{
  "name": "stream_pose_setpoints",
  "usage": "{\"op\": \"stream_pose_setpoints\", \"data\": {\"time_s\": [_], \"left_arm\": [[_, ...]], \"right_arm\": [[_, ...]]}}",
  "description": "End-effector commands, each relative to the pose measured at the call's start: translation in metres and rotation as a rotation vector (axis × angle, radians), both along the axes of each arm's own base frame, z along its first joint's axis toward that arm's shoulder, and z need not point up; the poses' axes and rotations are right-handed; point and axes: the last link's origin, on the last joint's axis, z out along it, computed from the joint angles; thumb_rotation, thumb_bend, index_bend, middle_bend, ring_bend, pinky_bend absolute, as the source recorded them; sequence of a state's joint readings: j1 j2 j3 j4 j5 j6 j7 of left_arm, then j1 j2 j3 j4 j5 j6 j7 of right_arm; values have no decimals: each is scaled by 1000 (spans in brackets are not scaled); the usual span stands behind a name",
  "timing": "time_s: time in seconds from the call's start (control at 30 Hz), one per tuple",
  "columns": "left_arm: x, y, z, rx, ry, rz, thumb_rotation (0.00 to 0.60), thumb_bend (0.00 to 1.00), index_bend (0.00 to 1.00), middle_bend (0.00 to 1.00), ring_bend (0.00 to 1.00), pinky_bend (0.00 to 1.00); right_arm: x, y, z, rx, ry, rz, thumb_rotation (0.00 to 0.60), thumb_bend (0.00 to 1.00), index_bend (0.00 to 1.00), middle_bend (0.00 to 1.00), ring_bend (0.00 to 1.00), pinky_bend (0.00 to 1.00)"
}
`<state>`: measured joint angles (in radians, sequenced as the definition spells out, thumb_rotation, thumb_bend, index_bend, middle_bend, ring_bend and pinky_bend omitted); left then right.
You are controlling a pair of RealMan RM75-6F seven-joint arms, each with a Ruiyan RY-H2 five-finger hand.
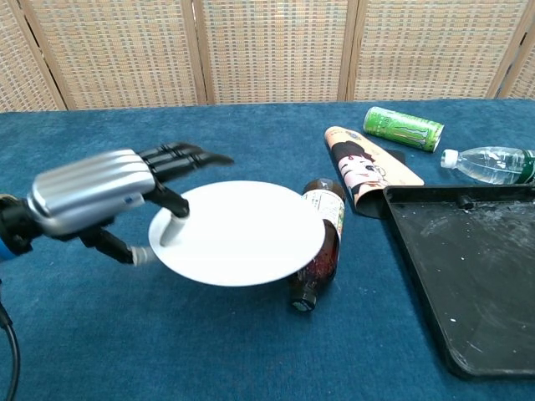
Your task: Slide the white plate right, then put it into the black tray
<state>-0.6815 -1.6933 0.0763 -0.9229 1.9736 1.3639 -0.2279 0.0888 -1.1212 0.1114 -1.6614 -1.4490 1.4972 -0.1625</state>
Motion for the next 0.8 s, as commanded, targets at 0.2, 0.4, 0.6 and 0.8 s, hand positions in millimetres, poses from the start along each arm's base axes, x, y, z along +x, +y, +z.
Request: {"op": "stream_pose_setpoints", "data": {"time_s": [0.2,0.4,0.6,0.8], "left_arm": [[-6,-6,-26,-49,140,-152,600,0,3,0,0,0],[-9,-13,-22,-102,90,-112,600,0,0,0,0,0],[-11,-15,-3,-104,4,-64,600,0,0,0,0,0],[-20,-11,35,-88,-89,36,558,0,0,0,0,0]], "right_arm": [[0,0,0,-3,2,-5,600,0,0,0,0,0],[0,1,0,-1,6,-1,600,0,0,0,0,0],[1,2,-1,3,14,5,600,0,0,0,0,0],[3,3,-5,18,36,14,600,0,0,0,0,0]]}}
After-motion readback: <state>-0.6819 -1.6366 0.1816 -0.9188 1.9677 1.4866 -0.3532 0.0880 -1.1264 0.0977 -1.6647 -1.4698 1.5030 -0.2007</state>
